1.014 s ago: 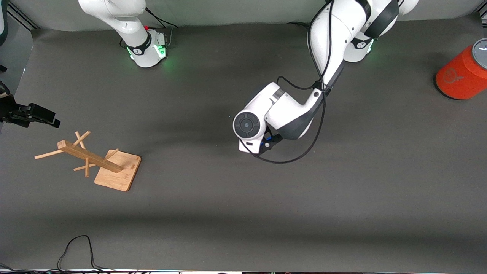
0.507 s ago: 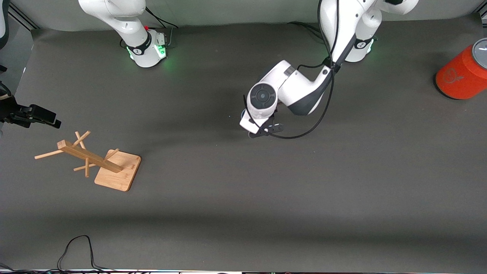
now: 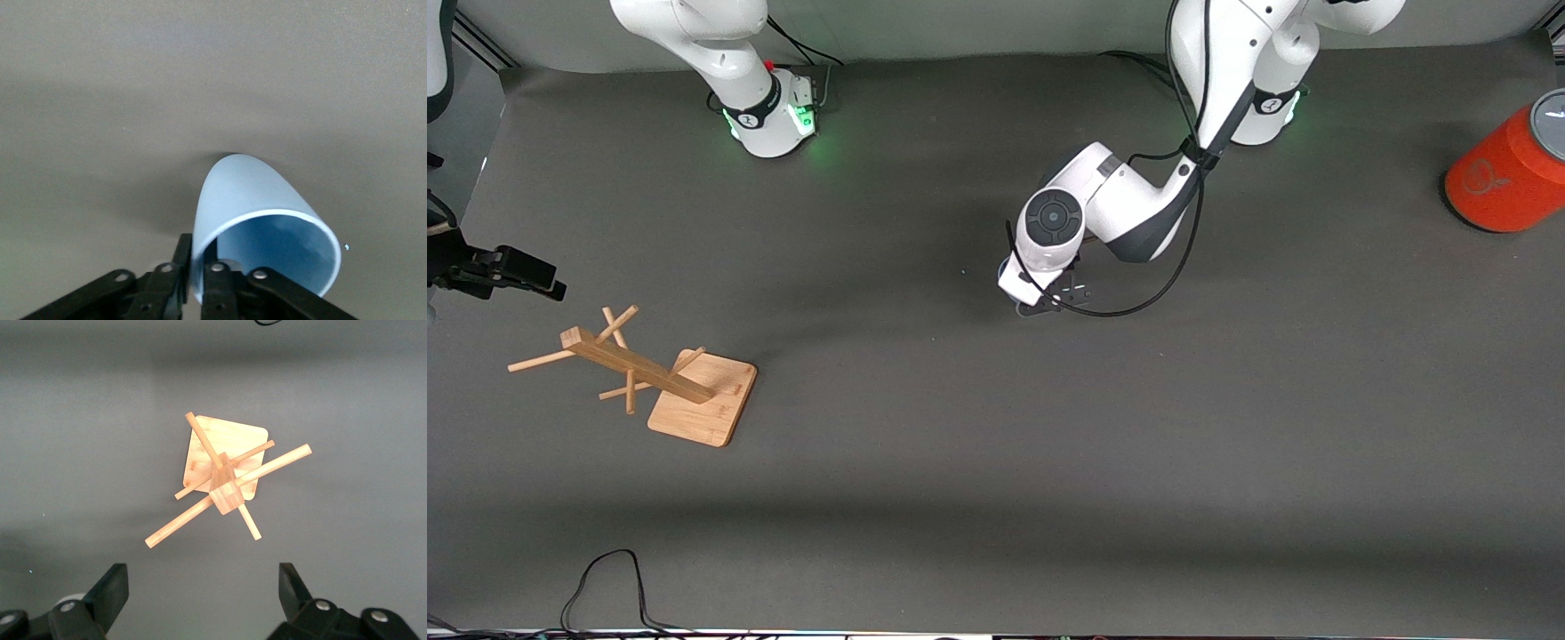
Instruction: Rotate and upright cup with both arms
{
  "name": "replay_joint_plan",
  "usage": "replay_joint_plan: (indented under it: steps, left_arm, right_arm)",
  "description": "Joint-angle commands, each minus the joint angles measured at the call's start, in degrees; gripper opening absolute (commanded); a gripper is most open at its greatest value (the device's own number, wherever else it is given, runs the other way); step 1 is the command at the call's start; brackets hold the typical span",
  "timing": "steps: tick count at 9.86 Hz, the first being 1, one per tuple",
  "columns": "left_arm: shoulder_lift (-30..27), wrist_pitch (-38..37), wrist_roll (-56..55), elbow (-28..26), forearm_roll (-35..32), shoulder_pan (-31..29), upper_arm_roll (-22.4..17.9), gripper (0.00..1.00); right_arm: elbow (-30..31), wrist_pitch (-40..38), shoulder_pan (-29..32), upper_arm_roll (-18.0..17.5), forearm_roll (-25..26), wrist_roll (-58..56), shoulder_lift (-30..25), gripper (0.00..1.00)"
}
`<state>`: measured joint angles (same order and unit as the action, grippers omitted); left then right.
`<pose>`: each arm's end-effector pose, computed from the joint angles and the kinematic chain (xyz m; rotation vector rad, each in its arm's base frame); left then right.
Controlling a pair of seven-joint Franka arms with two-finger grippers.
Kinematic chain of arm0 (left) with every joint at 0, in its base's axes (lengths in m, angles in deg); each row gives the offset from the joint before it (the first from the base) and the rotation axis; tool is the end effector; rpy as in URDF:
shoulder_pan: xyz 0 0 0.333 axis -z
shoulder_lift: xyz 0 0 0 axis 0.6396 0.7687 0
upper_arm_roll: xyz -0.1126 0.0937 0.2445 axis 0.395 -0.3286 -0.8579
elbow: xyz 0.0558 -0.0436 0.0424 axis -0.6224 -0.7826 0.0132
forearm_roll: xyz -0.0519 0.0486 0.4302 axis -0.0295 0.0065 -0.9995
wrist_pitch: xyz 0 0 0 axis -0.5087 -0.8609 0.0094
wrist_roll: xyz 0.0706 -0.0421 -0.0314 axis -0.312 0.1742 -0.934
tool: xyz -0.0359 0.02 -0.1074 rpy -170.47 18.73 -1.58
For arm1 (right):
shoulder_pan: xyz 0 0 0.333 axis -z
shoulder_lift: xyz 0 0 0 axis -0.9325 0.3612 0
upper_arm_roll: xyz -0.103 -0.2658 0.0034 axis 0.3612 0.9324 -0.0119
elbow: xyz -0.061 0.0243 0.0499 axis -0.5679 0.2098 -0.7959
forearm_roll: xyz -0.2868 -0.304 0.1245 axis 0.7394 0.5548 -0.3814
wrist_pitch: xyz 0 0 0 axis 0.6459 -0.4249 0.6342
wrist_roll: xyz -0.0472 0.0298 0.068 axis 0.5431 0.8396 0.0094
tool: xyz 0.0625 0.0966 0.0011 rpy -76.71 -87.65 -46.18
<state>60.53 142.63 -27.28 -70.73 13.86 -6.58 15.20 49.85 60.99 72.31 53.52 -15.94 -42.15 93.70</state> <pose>0.4448 -0.4781 0.1916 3.0889 0.3458 -0.3954 0.6195 -0.0461 0.5609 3.1365 -0.1027 -0.0249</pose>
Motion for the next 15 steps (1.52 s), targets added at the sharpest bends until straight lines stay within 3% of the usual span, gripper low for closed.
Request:
replay_joint_plan:
  steps: [1,3,5,7,9,13,15]
  left_arm:
    - [-1.7,0.1,0.6,-1.6,0.2,0.7,-0.5,1.0]
    - [-3.5,-4.1,0.2,0.2,0.2,0.1,-0.5,1.0]
    - [-3.9,-15.9,0.5,8.8,0.3,-2.0,-1.7,1.0]
    - [-4.3,-22.5,2.0,16.8,-1.5,-8.8,-1.7,1.0]
    - [-4.9,-21.8,2.9,19.9,-8.5,-16.2,-1.7,1.0]
    - [-11.4,-25.4,25.7,16.5,-13.6,-31.5,-1.8,1.0]
    - [-17.4,-25.1,37.9,13.0,-13.2,-37.9,-1.6,1.0]
  right_arm:
    - [0.8,1.2,-0.1,-0.1,1.2,-1.3,-1.1,1.0]
    - [0.8,1.4,-0.1,-0.1,1.2,-1.4,-1.0,1.0]
    - [0.4,1.2,-0.1,-0.1,1.2,-3.1,-0.8,1.0]
    - [0.3,1.2,0.0,0.0,1.2,-4.9,-0.9,1.0]
    - [0.2,1.2,0.0,0.0,1.0,-5.7,-0.9,1.0]
    - [0.3,1.2,0.0,0.0,1.1,-5.8,-0.8,1.0]
    - [0.3,1.2,-0.1,0.0,0.9,-5.1,-0.8,1.0]
